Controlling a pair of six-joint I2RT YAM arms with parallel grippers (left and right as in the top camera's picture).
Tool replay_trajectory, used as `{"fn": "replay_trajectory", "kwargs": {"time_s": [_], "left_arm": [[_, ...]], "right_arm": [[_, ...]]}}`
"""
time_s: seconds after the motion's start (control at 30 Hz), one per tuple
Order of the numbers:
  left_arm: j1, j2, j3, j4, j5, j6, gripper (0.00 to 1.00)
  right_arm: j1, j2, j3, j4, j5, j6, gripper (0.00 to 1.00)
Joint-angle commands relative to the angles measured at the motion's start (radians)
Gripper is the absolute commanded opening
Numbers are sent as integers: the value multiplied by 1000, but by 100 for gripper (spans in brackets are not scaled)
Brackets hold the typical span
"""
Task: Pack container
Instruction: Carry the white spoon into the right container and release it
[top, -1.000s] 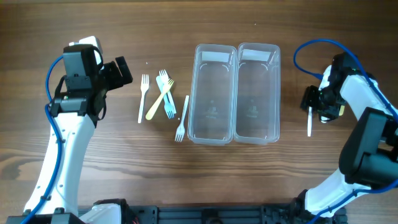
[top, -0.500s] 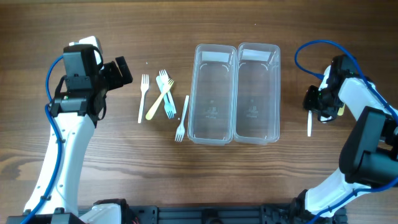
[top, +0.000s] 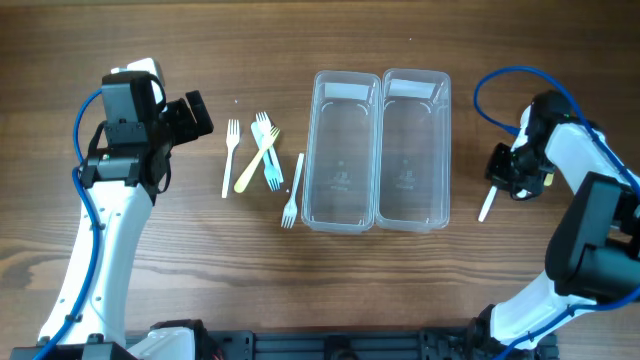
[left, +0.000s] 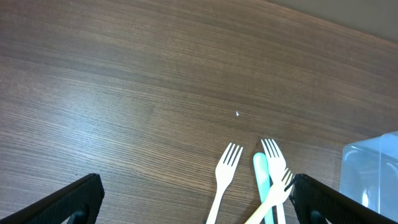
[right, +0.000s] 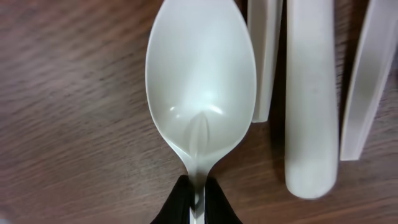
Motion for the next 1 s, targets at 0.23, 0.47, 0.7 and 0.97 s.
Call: {"fn": "replay_trajectory", "kwargs": {"time_s": [0.23,0.47,0.7,0.97], "left_arm": [[7,8,19,1,-13,16,100],[7,8,19,1,-13,16,100],[7,8,19,1,-13,16,100],[7,8,19,1,-13,16,100]], "right_arm": [[56,-402,171,57,-449,-32,4],[261,-345,143,74,-375,12,4],[411,-101,121,132,-320,12,4],[417,-45,137,152,-357,1,33]]}}
